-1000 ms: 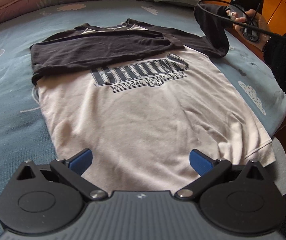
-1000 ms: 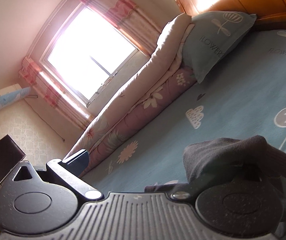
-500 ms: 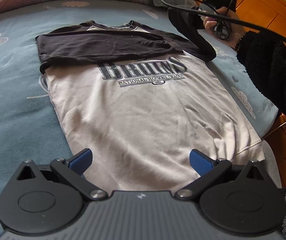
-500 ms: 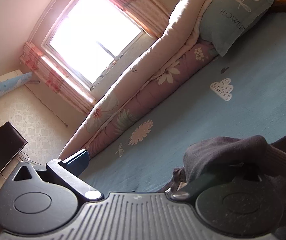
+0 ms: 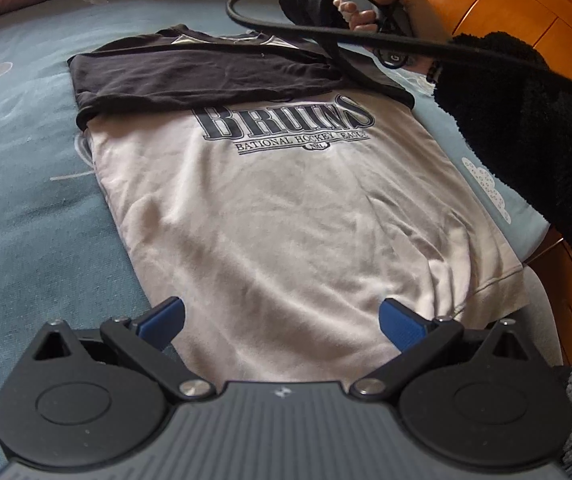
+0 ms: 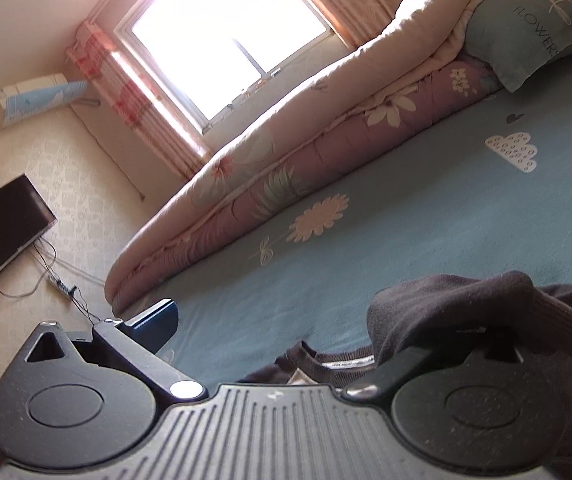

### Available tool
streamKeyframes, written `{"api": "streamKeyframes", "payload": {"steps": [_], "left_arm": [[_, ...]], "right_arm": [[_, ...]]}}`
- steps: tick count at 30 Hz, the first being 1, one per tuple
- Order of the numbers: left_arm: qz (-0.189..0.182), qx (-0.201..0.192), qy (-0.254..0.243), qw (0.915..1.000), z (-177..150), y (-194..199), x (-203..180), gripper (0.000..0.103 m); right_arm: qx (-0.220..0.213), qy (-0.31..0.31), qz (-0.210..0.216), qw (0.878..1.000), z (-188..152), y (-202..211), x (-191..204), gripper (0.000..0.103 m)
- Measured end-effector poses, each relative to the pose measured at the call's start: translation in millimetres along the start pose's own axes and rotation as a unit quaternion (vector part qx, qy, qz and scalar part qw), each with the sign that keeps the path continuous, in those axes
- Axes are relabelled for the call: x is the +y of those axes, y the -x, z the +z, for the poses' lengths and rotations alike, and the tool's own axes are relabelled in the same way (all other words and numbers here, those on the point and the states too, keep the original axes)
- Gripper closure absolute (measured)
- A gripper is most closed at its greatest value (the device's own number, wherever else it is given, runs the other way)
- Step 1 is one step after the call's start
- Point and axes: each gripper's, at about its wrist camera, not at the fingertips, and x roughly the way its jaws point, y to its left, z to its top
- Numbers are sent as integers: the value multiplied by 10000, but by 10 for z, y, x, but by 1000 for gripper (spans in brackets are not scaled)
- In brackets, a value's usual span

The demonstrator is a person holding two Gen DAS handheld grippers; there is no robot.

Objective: Fold clothes
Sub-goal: 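Carry the held dark sleeve across the chest toward the collar, then lay the sleeve over the first folded sleeve and open the right gripper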

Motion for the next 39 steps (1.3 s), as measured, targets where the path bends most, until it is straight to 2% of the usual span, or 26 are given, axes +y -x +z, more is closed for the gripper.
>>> {"api": "streamKeyframes", "payload": {"steps": [13,16,18,21,27,31,34,37,39], "left_arm": [[-5,111,-20,9999,-13,-68,-34,1],[-1,114,5,9999,-19,-81,-31,1],[-4,102,39,9999,-23,-85,-24,1],[2,77,75,9999,-39,-74,-20,1],[19,31,144,9999,-73,-49,5,1],[63,-13,173,9998,-74,-28,16,1],[59,-68,235,9997,-86,-3,20,1],[95,-89,236,9996,-103,23,17,1],[121,-123,241,9996,-113,49,19,1]], "right_arm": [[371,230,76,9990,-227,-163,202,0],[793,548,-123,9953,-298,-281,276,0],[1185,840,-457,9883,-389,-407,306,0],[1653,949,-638,9796,-532,-535,270,0],[1983,812,-947,9722,-726,-588,208,0],[2057,249,-1011,9731,-788,-567,88,0],[1822,-471,-725,9795,-755,-478,-71,0],[1727,-1260,-396,9761,-695,-401,-204,0],[1698,-1368,-455,9749,-638,-354,-217,0]]}}
